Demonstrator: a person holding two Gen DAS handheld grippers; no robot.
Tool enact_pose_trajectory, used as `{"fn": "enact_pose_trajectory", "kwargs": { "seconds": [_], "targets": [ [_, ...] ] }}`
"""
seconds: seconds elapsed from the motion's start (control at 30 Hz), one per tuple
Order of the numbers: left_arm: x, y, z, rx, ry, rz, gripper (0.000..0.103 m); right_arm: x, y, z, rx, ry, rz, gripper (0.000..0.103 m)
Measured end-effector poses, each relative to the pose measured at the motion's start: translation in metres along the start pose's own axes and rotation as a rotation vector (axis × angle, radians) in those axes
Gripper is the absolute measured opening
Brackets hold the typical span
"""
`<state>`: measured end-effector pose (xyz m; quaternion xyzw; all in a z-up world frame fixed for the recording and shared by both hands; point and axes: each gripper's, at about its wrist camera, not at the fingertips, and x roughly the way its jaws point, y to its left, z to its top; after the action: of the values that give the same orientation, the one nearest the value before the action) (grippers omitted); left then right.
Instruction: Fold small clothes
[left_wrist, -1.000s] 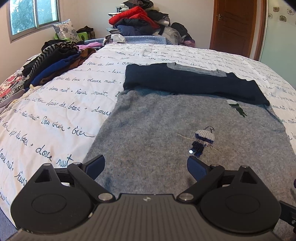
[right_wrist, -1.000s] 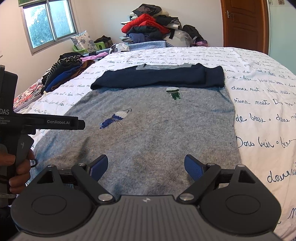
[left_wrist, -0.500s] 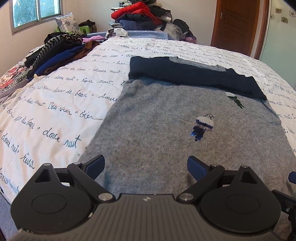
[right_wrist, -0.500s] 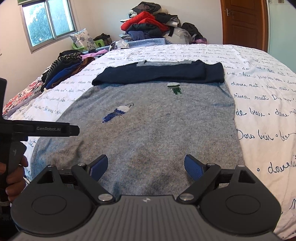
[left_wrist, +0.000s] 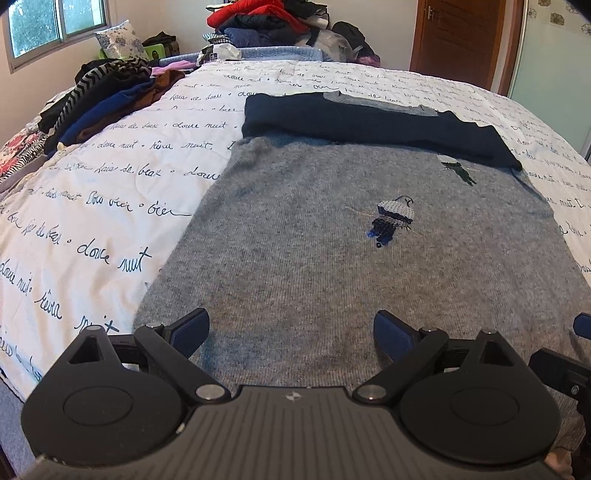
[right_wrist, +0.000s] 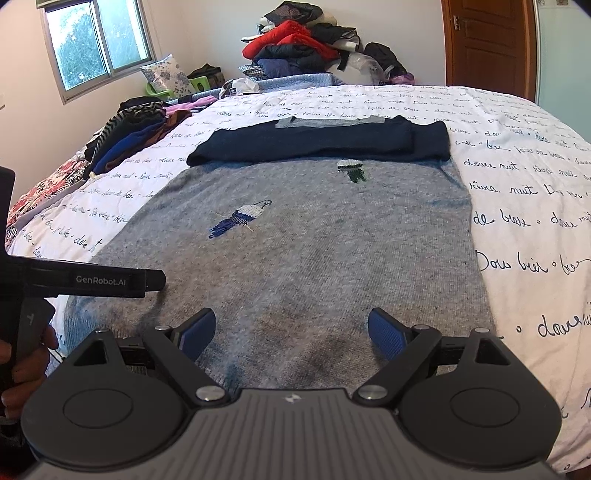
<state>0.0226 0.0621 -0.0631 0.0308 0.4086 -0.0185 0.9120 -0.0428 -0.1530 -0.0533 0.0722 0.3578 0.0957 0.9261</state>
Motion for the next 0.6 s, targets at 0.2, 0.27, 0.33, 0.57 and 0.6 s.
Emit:
{"fn": "enact_pose_trajectory", "kwargs": {
  "seconds": [0.2, 0.27, 0.33, 0.57, 0.6],
  "targets": [
    [-0.0022, -0.0037, -0.0006, 0.022, -0.011, 0.001, 0.095, -0.0003, -0.0002, -0.001, 0.004, 0.002, -0.003, 0.09],
    [-0.0031, -0.0043, -0.0007, 0.024, -0.016, 0.006, 0.095, 0.0003, -0.0005, -0.0012, 0.005, 0.005, -0.002, 0.09],
    [-0.0035, -0.0046, -0.0011, 0.028, -0.02, 0.011, 0.095, 0.0006, -0.0011, -0.0012, 0.009, 0.007, -0.001, 0.09],
    [-0.0025, -0.0041, -0.0019, 0.035, -0.015, 0.029, 0.095, 0.0021, -0.0025, -0.0028, 0.017, 0.014, -0.001, 0.09],
    [-0.0026, -0.0043, -0.0021, 0.036, -0.016, 0.031, 0.095, 0.0021, -0.0025, -0.0028, 0.017, 0.014, -0.001, 0.09]
  ]
}}
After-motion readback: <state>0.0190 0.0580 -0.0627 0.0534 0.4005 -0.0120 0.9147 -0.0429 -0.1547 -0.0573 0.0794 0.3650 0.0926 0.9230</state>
